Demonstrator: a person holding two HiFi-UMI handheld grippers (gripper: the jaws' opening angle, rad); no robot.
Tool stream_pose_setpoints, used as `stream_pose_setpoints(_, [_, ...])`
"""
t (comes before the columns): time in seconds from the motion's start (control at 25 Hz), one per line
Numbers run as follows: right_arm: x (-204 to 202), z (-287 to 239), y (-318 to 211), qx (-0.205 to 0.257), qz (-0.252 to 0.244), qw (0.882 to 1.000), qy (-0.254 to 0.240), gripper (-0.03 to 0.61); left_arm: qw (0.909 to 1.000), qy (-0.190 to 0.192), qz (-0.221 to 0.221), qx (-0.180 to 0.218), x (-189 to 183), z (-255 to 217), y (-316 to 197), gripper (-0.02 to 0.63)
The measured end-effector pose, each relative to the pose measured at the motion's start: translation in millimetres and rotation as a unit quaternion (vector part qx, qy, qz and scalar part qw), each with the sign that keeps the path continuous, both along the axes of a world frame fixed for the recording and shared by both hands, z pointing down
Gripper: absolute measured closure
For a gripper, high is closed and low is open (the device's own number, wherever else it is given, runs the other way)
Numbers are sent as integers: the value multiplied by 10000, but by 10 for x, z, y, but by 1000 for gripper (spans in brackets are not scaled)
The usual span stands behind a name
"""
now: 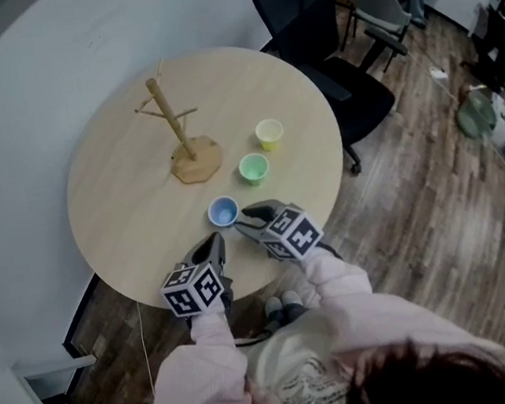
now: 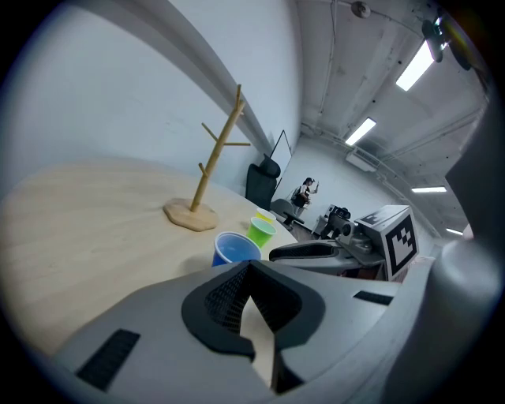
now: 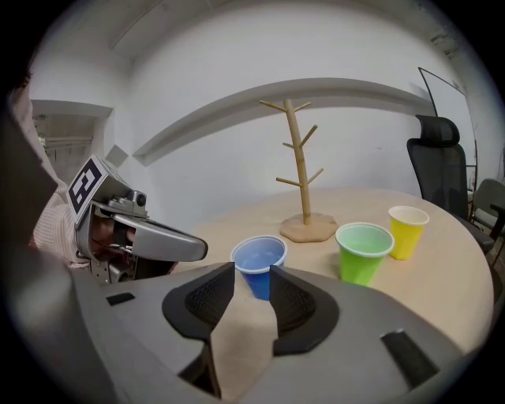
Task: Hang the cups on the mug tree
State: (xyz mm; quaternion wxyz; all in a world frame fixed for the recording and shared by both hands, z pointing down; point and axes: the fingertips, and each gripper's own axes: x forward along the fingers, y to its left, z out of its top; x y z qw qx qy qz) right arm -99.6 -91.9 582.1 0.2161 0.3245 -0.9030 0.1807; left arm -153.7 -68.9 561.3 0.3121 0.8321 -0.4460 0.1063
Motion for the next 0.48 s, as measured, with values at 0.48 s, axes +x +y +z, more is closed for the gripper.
stream_pose_setpoints(0.48, [-108, 214, -45, -80, 175, 9997, -116, 320, 9998, -37, -29, -167, -58, 122, 34, 614])
